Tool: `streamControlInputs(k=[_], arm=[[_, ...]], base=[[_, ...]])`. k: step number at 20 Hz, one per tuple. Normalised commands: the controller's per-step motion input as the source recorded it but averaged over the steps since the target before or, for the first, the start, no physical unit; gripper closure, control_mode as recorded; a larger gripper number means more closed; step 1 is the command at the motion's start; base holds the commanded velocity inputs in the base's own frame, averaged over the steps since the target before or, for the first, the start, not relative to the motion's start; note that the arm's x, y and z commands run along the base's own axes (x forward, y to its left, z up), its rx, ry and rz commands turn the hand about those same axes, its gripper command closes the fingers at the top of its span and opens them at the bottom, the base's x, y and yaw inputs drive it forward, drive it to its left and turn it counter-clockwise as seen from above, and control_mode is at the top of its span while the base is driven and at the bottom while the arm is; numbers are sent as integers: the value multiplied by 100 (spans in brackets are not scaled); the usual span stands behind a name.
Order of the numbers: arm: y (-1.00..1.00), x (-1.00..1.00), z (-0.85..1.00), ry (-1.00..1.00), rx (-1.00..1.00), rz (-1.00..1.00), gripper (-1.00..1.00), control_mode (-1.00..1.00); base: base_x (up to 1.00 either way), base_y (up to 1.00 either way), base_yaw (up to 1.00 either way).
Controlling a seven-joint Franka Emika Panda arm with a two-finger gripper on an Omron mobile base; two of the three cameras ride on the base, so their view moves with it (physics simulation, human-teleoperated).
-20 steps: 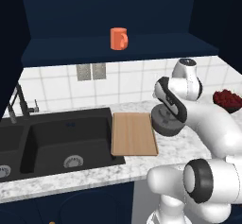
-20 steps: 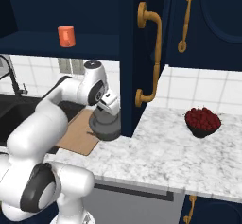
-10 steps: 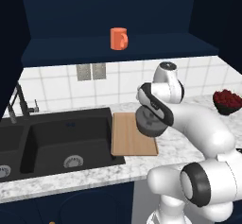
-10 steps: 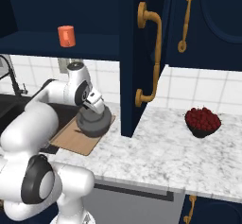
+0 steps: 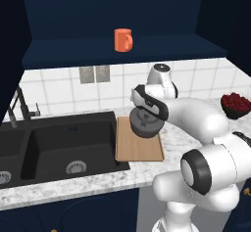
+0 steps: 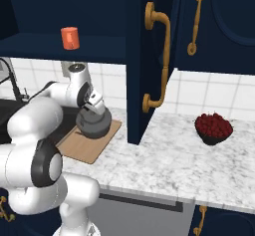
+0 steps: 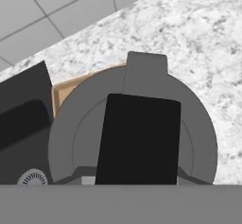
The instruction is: Pick the kettle from the counter and place it on the tray. Then pick the mug from the cabinet and place it on the tray. Then close the cabinet doors.
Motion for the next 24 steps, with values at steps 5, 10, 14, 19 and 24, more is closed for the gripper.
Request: streamControlInputs(k=[5, 10, 14, 19, 24], arm=[[16, 41, -13, 0, 1, 7, 100, -100], [6, 38, -25, 0, 1, 4, 100, -100], [0, 40, -29, 0, 0, 2, 100, -100], [0, 33, -32, 0, 0, 1, 100, -100], [0, 10, -30, 0, 0, 2, -100, -100]], base=[[0, 0, 0], [0, 0, 0], [0, 0, 0], [0, 0, 0], [0, 0, 0]])
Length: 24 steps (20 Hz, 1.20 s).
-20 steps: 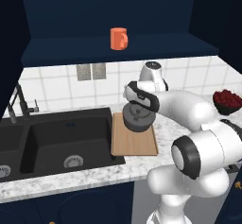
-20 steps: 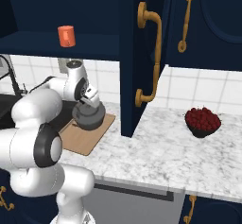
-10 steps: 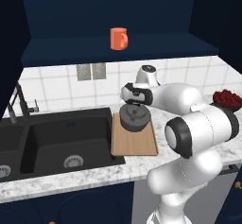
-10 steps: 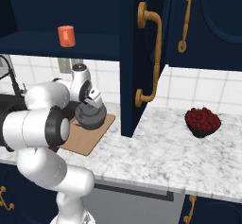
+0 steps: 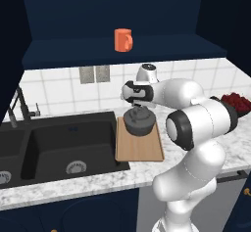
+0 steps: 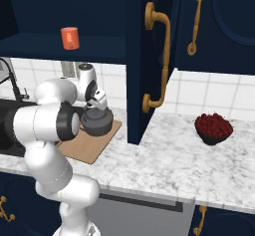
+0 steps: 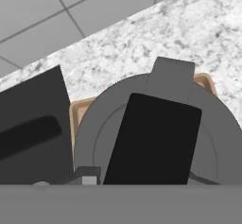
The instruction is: Pick the kettle from the counter and place it on the tray. Then pick the mug from the cabinet and place it on the tray. Then close the cabinet doors.
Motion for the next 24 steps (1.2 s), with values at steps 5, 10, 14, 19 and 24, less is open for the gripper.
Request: streamControlInputs(k=[5, 10, 14, 19, 24], arm=[[-1, -1, -17, 0, 0, 0, -100, -100], [0, 0, -3, 0, 0, 0, -100, -100], [0, -5, 5, 0, 0, 0, -100, -100], [0, -26, 28, -4, 0, 0, -100, -100], [3, -58, 44, -17, 0, 0, -100, -100]], base=[[0, 0, 0], [0, 0, 0], [0, 0, 0], [0, 0, 0], [0, 0, 0]])
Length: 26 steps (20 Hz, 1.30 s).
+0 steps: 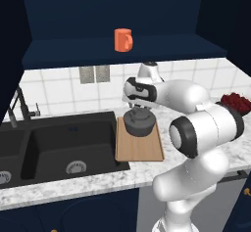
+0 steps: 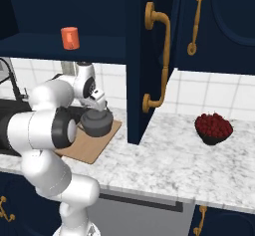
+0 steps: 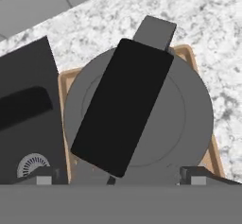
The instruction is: Pick the kettle from the counter and place it on the tray. Then pick the mug from the cabinet and place it on the tray. Then close the cabinet doors.
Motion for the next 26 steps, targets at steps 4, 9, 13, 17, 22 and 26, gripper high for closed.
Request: streamControlInputs(k=[4, 9, 13, 17, 22, 26], arm=[[0, -60, 54, -16, 0, 0, -100, -100], [0, -53, 62, -13, 0, 0, -100, -100], [0, -49, 2, -14, 0, 2, -100, -100], [1, -40, 0, -14, 0, 1, -100, -100], [9, -32, -13, -8, 0, 2, -100, -100], [0, -58, 32, -12, 0, 2, -100, -100]], base=[[0, 0, 0], [0, 0, 0], [0, 0, 0], [0, 0, 0], [0, 0, 0], [0, 0, 0]])
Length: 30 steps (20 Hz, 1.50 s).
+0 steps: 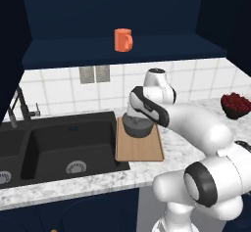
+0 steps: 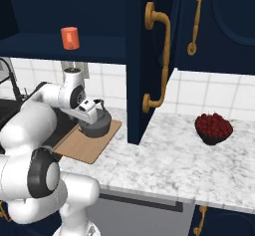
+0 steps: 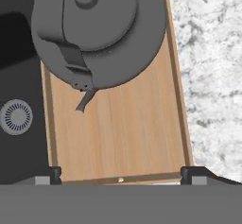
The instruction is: Pick the kettle from the counter and place it on the tray. Then pick the mug from the cabinet and place it on the tray. Then close the cabinet doors.
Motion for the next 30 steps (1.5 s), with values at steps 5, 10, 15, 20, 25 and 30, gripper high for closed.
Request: streamControlInputs(k=[5, 10, 15, 20, 25, 30], arm=[[0, -59, 75, -13, 0, 4, -100, -100], [0, -43, 77, -22, 0, 5, -100, -100], [0, -43, 45, -42, 1, 5, -100, -100], [0, -37, 52, -40, 1, 4, -100, -100], [2, -31, 68, -38, 1, 1, -100, -100], [3, -22, 80, -36, 0, 0, -100, -100]], base=[[0, 0, 0], [0, 0, 0], [0, 0, 0], [0, 0, 0], [0, 0, 0], [0, 0, 0]])
